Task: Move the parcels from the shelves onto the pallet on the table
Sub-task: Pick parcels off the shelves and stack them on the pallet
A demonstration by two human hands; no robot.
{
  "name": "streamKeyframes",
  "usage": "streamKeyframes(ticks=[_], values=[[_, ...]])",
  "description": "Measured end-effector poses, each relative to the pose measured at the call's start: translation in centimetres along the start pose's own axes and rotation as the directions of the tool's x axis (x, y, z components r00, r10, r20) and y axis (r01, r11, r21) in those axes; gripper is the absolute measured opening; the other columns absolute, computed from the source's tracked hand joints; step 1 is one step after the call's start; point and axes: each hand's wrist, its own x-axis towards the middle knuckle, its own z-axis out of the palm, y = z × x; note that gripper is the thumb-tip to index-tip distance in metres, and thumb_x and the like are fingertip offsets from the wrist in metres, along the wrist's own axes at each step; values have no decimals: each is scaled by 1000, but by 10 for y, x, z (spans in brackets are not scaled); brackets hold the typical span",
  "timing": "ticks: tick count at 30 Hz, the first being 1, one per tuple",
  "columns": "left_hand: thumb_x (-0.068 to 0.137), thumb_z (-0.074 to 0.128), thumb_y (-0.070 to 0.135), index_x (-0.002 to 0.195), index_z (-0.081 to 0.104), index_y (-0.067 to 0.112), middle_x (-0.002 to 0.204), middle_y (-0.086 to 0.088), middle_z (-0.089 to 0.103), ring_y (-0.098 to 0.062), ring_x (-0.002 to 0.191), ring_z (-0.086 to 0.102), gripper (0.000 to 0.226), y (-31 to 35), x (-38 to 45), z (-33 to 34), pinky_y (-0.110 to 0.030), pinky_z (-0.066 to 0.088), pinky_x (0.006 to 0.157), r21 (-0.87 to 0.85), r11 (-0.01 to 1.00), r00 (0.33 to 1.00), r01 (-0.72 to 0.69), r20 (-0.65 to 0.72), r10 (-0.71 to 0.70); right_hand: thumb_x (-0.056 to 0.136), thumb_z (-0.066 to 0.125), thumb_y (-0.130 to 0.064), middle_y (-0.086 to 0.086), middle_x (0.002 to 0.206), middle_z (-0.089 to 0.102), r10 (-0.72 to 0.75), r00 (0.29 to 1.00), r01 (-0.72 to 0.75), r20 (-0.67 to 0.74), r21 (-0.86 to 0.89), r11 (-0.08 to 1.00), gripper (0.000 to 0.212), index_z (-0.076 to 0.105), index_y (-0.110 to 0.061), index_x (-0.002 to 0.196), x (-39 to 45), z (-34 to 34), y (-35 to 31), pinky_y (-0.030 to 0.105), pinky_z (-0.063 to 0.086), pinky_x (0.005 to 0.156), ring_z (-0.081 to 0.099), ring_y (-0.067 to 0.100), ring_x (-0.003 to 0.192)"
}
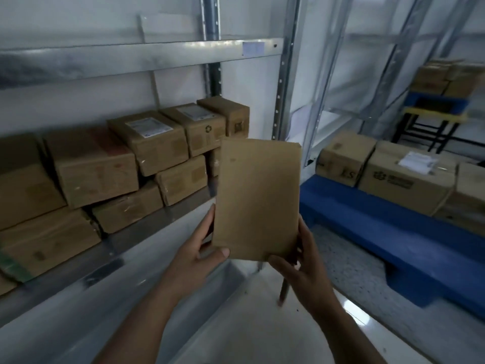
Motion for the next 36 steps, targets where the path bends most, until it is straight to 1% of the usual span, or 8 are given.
streamKeyframes(ticks=[4, 8, 13, 16, 23, 28, 32, 36], values=[[88, 63, 26, 141, 19, 54, 136, 25, 45, 9, 119, 47, 75, -3, 58, 30, -23, 41, 98, -42, 998, 991, 45, 125, -40, 82, 72, -24, -12, 139, 39, 89, 989, -92, -116, -28, 995, 89, 15, -45, 147, 21, -28, 18, 38, 48, 98, 49, 12, 122], [77, 58, 39, 142, 27, 45, 127, 24, 52, 13, 108, 51, 73, -3, 121, 57, -8, 44, 80, -22, 1000, 962, 21, 271, -14, 82, 71, -20, -14, 129, 47, 151, 953, -167, -263, -37, 985, 85, 21, -38, 148, 51, -54, 35, 26, 51, 87, 56, 7, 109], [74, 60, 47, 127, 37, 51, 127, 15, 56, -4, 117, 52, 58, -7, 199, 79, -35, 44, 100, -23, 999, 909, 49, 415, -35, 85, 67, -27, -23, 114, 55, 208, 900, -250, -382, -63, 966, 71, 25, -43, 140, 92, -76, 40, 9, 47, 75, 56, -13, 96], [69, 61, 55, 138, 36, 40, 133, 10, 53, -7, 120, 51, 75, -13, 244, 91, -41, 42, 104, -16, 998, 874, 61, 483, -46, 87, 65, -31, -17, 117, 58, 226, 866, -286, -446, -71, 956, 64, 30, -40, 139, 118, -85, 50, 21, 50, 87, 59, -4, 100], [92, 56, 36, 148, 23, 28, 139, 8, 44, -6, 119, 47, 65, -27, 323, 124, -15, 41, 88, 41, 998, 809, 55, 583, -68, 88, 65, -31, -19, 111, 54, 321, 807, -394, -496, -47, 918, 52, 29, -47, 122, 167, -101, 73, 17, 48, 73, 57, -1, 96], [85, 68, 18, 149, 5, 33, 137, 11, 40, -5, 121, 42, 92, -43, 358, 138, -23, 38, 98, 149, 989, 739, 17, 664, -113, 87, 64, -8, -30, 104, 47, 362, 804, -467, -471, -125, 875, 65, 29, -50, 120, 184, -121, 93, 11, 46, 66, 53, -8, 88], [80, 71, 22, 147, 14, 38, 141, 6, 43, -15, 128, 42, 89, -61, 376, 144, -39, 38, 106, 238, 969, 724, -62, 679, -120, 88, 63, -7, -21, 106, 50, 404, 779, -550, -479, -215, 807, 75, 19, -51, 128, 190, -129, 104, 30, 45, 81, 49, 9, 99], [86, 65, 8, 138, 35, 24, 130, 3, 51, -14, 123, 47, 63, -73, 385, 151, -26, 38, 97, 258, 966, 678, -29, 715, -171, 86, 67, -16, 0, 124, 57, 458, 762, -618, -457, -304, 725, 90, 6, -38, 149, 197, -131, 113, 46, 48, 91, 54, 25, 111]])
